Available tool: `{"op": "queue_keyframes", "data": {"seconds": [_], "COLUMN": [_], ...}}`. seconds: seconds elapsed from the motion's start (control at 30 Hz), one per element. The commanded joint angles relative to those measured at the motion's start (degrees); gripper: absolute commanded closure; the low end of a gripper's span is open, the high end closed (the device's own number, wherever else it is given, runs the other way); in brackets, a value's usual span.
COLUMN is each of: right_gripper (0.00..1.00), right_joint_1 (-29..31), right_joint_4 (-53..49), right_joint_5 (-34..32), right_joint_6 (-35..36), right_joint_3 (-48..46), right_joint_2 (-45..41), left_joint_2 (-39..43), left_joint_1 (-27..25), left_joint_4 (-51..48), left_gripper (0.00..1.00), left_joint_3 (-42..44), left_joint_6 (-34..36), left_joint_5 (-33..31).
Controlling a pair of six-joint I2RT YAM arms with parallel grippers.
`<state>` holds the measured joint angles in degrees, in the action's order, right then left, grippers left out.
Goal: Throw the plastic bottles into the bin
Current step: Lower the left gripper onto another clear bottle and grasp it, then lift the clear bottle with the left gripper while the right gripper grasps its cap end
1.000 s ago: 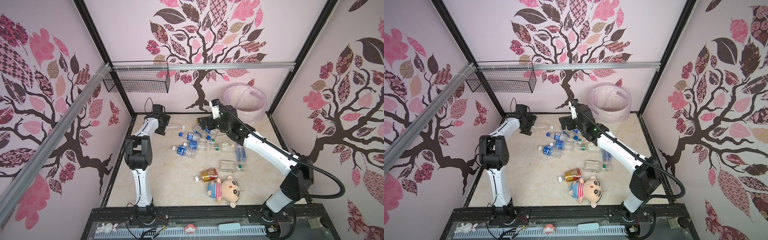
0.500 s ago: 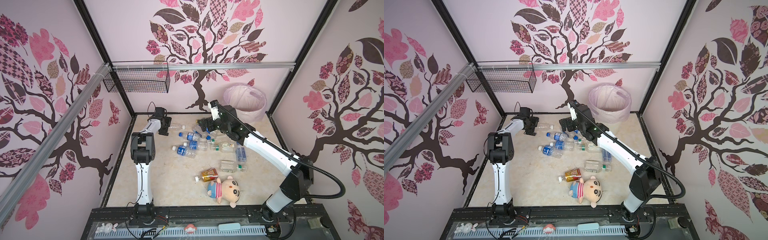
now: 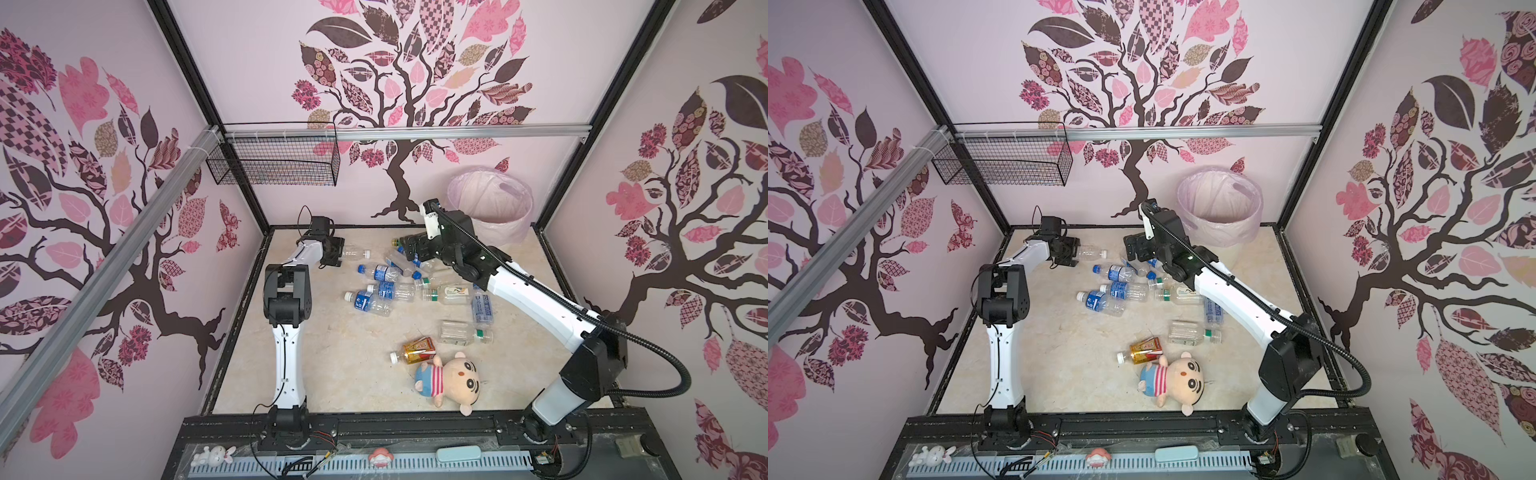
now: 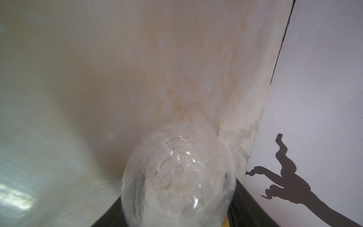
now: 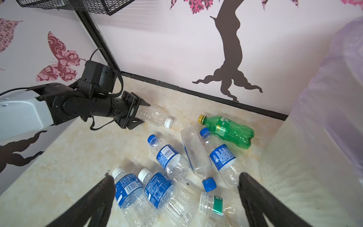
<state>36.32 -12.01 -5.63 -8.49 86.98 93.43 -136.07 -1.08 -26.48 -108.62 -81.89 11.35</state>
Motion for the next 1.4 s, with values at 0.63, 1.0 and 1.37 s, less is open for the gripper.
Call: {"op": "queue_keyframes", "data": {"seconds": [0.63,1.0,1.37], "right_gripper": [0.0,0.0,0.0], "right_joint_1": [-2.43,-3.09,-4.56], "right_joint_4": [2.38,3.05,2.73], "right_joint_5": [1.51,9.95,20.45], "right_joint_6": [-6.12,-15.52,-26.33], "right_joint_3": [-7.76,-6.47,-4.81], "right_joint_2": [-8.51,-6.53,-2.63], "left_joint_2": [15.27,26.99,41.98], "left_joint_1": [0.82,-2.55,-5.7], "left_joint_4": [-2.33,-3.45,-1.61], "left_gripper": [0.46,0.45,0.45], "left_joint_3": [10.59,16.34,29.16], "left_joint_6": [1.63,1.48,0.57], "left_joint_5": [1.52,4.2,7.5]}}
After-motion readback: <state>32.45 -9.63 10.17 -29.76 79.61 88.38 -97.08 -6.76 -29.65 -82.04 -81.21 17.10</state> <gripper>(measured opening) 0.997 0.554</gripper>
